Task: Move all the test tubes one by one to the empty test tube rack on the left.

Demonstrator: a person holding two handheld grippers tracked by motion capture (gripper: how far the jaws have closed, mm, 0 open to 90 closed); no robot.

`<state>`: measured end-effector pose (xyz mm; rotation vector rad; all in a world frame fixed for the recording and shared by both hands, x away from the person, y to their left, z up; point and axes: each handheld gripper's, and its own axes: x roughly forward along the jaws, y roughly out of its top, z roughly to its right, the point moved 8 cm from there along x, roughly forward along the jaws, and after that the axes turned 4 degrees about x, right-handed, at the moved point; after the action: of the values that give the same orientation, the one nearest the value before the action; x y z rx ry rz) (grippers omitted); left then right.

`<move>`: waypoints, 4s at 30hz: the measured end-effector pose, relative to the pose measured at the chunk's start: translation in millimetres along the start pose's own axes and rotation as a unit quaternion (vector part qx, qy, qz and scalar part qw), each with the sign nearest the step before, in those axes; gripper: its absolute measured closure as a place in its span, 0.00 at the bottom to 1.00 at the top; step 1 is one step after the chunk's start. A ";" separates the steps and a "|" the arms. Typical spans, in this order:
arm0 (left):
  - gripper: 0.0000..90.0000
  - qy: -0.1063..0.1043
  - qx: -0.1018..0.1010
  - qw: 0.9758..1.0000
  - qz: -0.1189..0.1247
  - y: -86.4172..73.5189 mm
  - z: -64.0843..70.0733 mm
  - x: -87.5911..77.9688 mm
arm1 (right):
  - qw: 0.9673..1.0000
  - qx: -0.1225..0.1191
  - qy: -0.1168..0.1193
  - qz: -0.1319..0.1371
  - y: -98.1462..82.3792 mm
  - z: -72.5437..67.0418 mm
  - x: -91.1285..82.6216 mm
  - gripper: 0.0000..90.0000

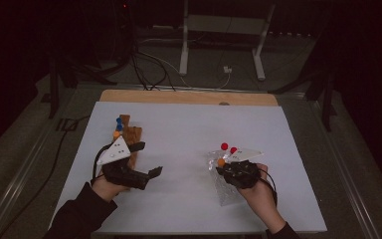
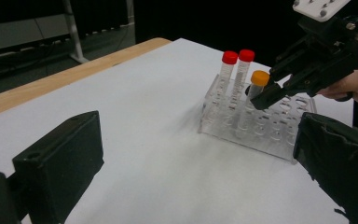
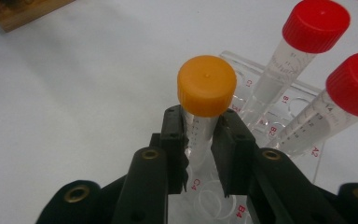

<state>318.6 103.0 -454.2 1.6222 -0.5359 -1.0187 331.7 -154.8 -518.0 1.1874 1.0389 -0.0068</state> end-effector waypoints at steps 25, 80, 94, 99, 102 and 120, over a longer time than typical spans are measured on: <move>0.03 -0.033 0.015 0.999 -0.002 6.2 17.6 2.6 | 0.990 -0.053 0.029 0.125 38.7 -46.4 -58.0 0.83; 0.81 -0.129 0.089 0.987 -0.021 7.3 82.2 36.7 | 0.985 -0.077 0.146 0.046 24.9 -116.5 -7.5 0.70; 0.81 -0.071 0.066 0.995 0.008 26.5 44.8 15.0 | 0.986 -0.049 0.117 0.111 37.1 -95.0 -30.1 0.24; 0.81 -0.049 0.059 0.997 0.017 31.9 30.6 6.2 | 0.985 -0.041 0.111 0.125 40.7 -91.9 -36.1 0.09; 0.81 -0.032 0.056 0.998 0.020 35.9 20.7 -1.5 | 0.986 -0.033 0.105 0.127 40.7 -89.7 -36.8 0.03; 0.81 0.100 0.028 0.994 0.033 37.6 -43.3 -49.7 | 0.982 -0.019 0.124 0.143 42.3 -86.4 -42.8 0.00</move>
<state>334.4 154.1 -400.3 1.7230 -0.4822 -0.7869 272.3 -92.5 -457.4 1.3165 1.0709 0.3928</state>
